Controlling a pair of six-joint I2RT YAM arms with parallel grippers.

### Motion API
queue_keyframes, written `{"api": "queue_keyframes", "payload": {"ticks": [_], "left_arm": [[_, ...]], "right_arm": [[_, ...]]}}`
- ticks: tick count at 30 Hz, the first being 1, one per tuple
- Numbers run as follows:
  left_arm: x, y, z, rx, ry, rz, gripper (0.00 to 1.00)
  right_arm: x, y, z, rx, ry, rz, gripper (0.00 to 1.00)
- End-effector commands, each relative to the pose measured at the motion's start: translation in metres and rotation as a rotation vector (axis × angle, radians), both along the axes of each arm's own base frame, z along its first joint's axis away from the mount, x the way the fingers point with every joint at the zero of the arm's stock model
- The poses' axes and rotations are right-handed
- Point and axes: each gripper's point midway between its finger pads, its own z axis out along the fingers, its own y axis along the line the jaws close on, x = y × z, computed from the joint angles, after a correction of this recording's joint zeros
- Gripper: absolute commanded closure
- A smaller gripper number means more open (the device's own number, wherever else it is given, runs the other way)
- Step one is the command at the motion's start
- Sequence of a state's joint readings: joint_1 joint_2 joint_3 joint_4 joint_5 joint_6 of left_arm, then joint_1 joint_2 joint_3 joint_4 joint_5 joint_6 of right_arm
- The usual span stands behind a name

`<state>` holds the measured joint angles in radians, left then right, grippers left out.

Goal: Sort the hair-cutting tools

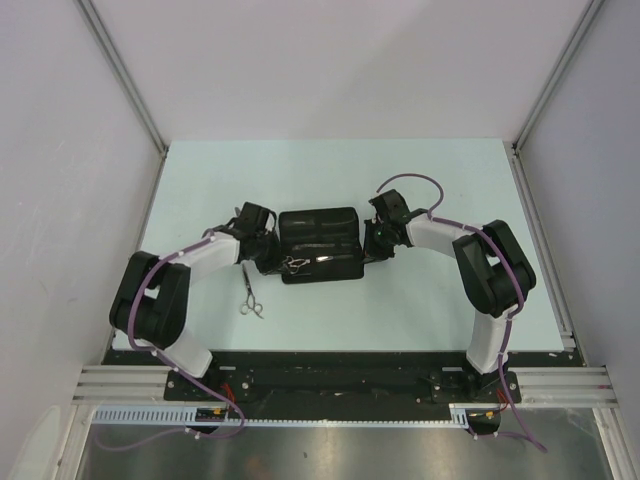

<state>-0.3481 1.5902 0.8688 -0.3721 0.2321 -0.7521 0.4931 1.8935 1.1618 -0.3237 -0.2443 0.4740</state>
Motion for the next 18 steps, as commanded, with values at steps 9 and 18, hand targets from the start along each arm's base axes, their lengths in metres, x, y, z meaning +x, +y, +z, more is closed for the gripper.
{"api": "queue_keyframes", "payload": {"ticks": [9, 18], "left_arm": [[0.025, -0.034, 0.009, 0.017, -0.11, -0.188, 1.0], [0.037, -0.039, 0.005, 0.044, -0.142, -0.264, 1.0]], "right_arm": [[-0.016, 0.01, -0.035, -0.02, 0.059, 0.054, 0.91], [-0.017, 0.01, -0.037, -0.022, 0.063, 0.055, 0.91]]}}
